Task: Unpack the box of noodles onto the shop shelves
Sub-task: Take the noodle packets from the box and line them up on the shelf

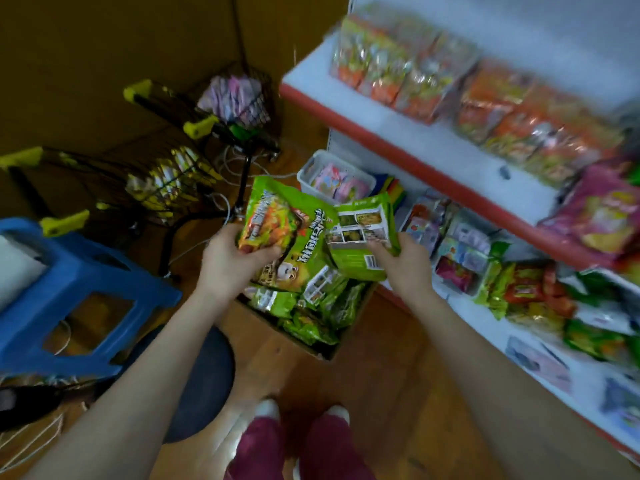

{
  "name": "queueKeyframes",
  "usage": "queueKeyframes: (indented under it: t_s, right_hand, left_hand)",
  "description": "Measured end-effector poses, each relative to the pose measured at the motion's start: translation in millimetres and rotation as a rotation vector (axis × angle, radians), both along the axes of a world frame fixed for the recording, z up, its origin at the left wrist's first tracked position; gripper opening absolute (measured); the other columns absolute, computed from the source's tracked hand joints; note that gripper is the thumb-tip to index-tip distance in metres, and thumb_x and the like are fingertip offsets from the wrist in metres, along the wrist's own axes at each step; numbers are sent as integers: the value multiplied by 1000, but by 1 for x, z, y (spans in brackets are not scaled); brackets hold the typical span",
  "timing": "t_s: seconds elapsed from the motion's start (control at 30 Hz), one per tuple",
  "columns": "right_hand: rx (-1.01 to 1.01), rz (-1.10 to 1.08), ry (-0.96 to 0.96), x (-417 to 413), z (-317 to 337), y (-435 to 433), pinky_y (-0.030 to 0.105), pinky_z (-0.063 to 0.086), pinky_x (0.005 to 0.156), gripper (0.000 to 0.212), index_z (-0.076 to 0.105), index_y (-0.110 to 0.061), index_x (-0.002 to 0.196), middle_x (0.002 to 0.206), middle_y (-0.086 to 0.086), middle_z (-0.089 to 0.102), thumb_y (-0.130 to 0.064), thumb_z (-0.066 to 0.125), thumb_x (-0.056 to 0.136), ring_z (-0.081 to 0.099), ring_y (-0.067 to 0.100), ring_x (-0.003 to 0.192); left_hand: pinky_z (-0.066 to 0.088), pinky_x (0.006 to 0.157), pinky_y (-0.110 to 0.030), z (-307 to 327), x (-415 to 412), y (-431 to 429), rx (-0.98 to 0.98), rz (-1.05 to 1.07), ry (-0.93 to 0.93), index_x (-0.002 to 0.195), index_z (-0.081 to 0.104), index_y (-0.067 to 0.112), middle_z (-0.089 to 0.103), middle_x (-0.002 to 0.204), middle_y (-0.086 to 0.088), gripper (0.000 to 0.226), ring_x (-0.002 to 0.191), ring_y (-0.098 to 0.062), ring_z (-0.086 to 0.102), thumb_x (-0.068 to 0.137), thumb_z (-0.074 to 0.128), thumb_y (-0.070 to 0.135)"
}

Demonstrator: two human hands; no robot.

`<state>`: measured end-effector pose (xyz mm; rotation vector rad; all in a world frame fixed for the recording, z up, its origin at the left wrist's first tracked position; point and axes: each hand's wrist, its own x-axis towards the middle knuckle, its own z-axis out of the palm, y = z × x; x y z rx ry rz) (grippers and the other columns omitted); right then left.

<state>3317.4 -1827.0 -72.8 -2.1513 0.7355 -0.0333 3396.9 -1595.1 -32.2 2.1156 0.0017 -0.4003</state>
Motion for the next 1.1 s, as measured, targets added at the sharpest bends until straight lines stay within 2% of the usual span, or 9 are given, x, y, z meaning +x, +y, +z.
queueKeyframes:
  t_s: [0.2, 0.33, 0.43, 0.6, 0.73, 0.8, 0.93, 1.0, 1.1]
  right_hand:
    - [-36, -72, -190, -19, 120, 8, 13, 34, 49, 19, 55, -13, 86, 67, -9, 51, -30, 63, 86, 49, 7, 62]
    - [-74, -96, -293, -35, 181, 20, 34, 46, 64, 19, 62, -11, 95, 77, 5, 62, -28, 65, 85, 59, 21, 72]
    - [-130, -102, -354, -45, 223, 25, 17, 40, 56, 17, 60, -16, 97, 71, -5, 57, -26, 66, 85, 53, 8, 63]
    - [-257, -145, -493, -64, 286, 18, 10, 38, 57, 27, 63, -15, 108, 82, -8, 57, -23, 68, 83, 51, 2, 68]
    - [-318, -194, -591, -74, 327, -6, 28, 38, 61, 19, 67, -11, 95, 76, 1, 63, -24, 69, 81, 58, 21, 73]
    - [-317, -206, -631, -76, 347, -22, 35, 45, 64, 20, 67, -13, 94, 76, 6, 66, -28, 69, 81, 60, 23, 72]
    - [-273, -193, -753, -74, 390, -58, 31, 46, 65, 12, 64, -20, 92, 75, -7, 64, -25, 68, 82, 60, 11, 72]
    - [-271, -169, -799, -71, 409, -78, 29, 45, 65, 11, 65, -18, 92, 77, -8, 64, -23, 68, 82, 60, 9, 74]
    - [-262, -169, -865, -60, 435, -114, 31, 46, 66, 10, 64, -18, 86, 76, -5, 64, -25, 68, 82, 61, 16, 74]
  left_hand:
    - [46, 63, -20, 114, -6, 13, -268, 83, -32, 79, 56, 26, 62, 80, 9, 24, 74, -5, 58, 72, 77, 17]
    - [43, 61, -18, 173, -7, 21, -372, 99, -125, 88, 55, 20, 59, 80, 10, 26, 72, -4, 56, 74, 76, 16]
    - [42, 61, -17, 215, -4, 20, -442, 69, -191, 100, 52, 17, 57, 83, 11, 33, 74, -1, 54, 76, 74, 18]
    - [44, 64, -19, 274, -2, 1, -519, -13, -273, 106, 51, 15, 59, 88, 6, 39, 80, -9, 57, 75, 74, 21]
    - [53, 77, -34, 315, 0, -26, -607, -53, -284, 104, 55, 13, 64, 96, -1, 37, 89, -20, 63, 73, 76, 20]
    - [55, 75, -34, 335, 1, -46, -671, -68, -275, 106, 56, 10, 66, 97, -5, 38, 87, -20, 65, 74, 75, 18]
    - [53, 56, -20, 377, 6, -93, -821, -82, -289, 100, 58, 12, 66, 85, 2, 22, 74, -12, 65, 80, 67, 11]
    - [54, 57, -22, 395, 10, -114, -871, -75, -298, 91, 58, 16, 66, 82, 2, 14, 72, -12, 65, 81, 65, 10]
    - [56, 68, -34, 414, 17, -143, -971, -52, -249, 101, 56, 14, 68, 89, -4, 21, 77, -19, 66, 82, 65, 12]
